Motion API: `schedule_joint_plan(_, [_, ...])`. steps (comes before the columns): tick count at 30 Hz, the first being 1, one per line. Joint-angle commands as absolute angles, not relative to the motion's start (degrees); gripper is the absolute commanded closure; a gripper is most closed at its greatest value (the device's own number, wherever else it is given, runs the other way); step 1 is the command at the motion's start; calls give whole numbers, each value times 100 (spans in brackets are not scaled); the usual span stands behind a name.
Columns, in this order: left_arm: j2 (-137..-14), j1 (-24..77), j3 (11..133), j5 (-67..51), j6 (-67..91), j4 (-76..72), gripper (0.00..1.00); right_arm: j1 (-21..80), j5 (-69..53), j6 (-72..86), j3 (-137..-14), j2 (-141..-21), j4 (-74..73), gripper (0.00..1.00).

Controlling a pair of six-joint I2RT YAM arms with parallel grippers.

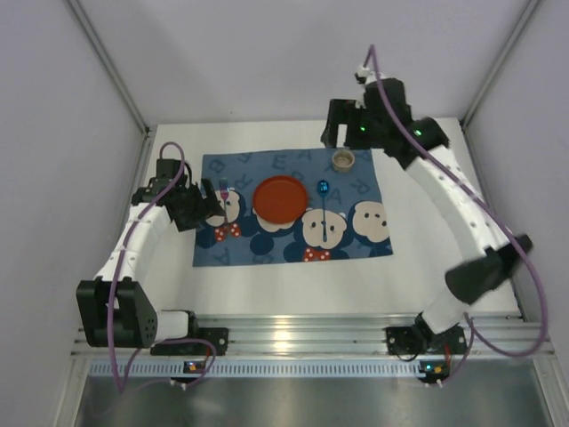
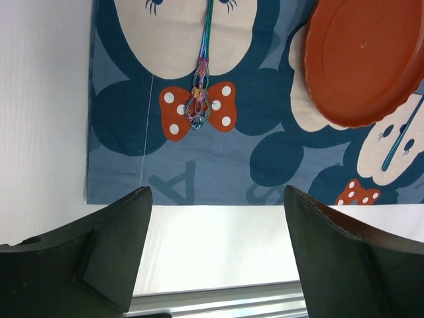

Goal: Set the dinner table for one person

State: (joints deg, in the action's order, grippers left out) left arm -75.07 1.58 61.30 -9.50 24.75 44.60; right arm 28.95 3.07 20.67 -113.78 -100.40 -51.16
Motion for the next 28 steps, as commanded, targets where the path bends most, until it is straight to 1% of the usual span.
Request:
schedule_joint_plan(1, [-7374,176,6100,-809,2356,3973,14,2953,272,2091,-9971,-8696,-3600,0])
schedule_joint_plan(2, [-7357,176,6082,-635,2355,3877,14,2953,307,2161,-9480,-8014,-3203,0])
schedule_joint_plan(3, [-7322,167,6065,-528,2338,3798,14,2944,421,2336,-8413,-7659,-2869,0])
schedule_joint_plan(4, [-7226,167,6030,-423,2277,3719,15,2944,700,2460,-7889,-7316,-2282,0])
schedule_joint_plan(5, [-7164,167,5925,-56,2207,3518,19,2944,790,2574,-7440,-6712,-2129,0])
schedule_joint_plan(6, [-7093,176,5854,191,2102,3437,22,2944,800,2706,-6722,-6454,-2057,0])
schedule_joint_plan(7, [-6936,176,5758,402,1987,3323,25,2944,739,2742,-6428,-6216,-2048,0])
schedule_joint_plan(8, [-6804,176,5470,622,1969,3209,26,2944,669,2768,-6155,-5805,-2109,0])
schedule_joint_plan(9, [-6620,176,5241,981,1951,2747,25,2953,616,2812,-5665,-5601,-2170,0])
schedule_joint_plan(10, [-6131,176,4977,1106,1908,2464,26,2971,580,2812,-5434,-5407,-2241,0])
schedule_joint_plan(11, [-5848,176,4392,1186,1872,2165,26,2962,597,2821,-5223,-4988,-2354,0])
schedule_joint_plan(12, [-5558,176,4081,1178,1811,1475,26,2971,606,2786,-4838,-4757,-2382,0])
schedule_joint_plan(13, [-4980,176,3782,1108,1628,1163,26,2962,615,2717,-4660,-4529,-2391,0])
schedule_joint_plan(14, [-4714,176,3205,907,1478,760,26,2962,598,2655,-4502,-4109,-2391,0])
schedule_joint_plan(15, [-4467,176,2912,749,1303,399,26,2962,598,2515,-4256,-3913,-2391,0])
schedule_joint_plan(16, [-4082,176,2639,416,961,-370,25,2962,606,2444,-4158,-3607,-2408,0])
schedule_joint_plan(17, [-3948,176,2158,283,767,-674,25,2962,624,2417,-4096,-3473,-2443,0])
schedule_joint_plan(19, [-3744,176,1803,167,328,-1175,23,2962,659,2443,-4061,-3297,-2715,0])
schedule_joint_plan(21, [-3805,176,1442,438,351,-1966,18,2962,642,2566,-4061,-3103,-3021,0])
schedule_joint_plan(22, [-3988,176,1363,466,317,-2212,18,2962,633,2636,-4034,-2955,-3084,0])
schedule_joint_plan(24, [-4331,176,1345,431,281,-2749,18,2962,546,2628,-3947,-2761,-3181,0])
schedule_joint_plan(25, [-4759,176,1380,431,273,-2899,18,2953,475,2654,-3903,-2534,-3173,0])
schedule_joint_plan(28, [-5551,176,1538,457,281,-3426,19,2971,570,2698,-3885,-2269,-3347,0])
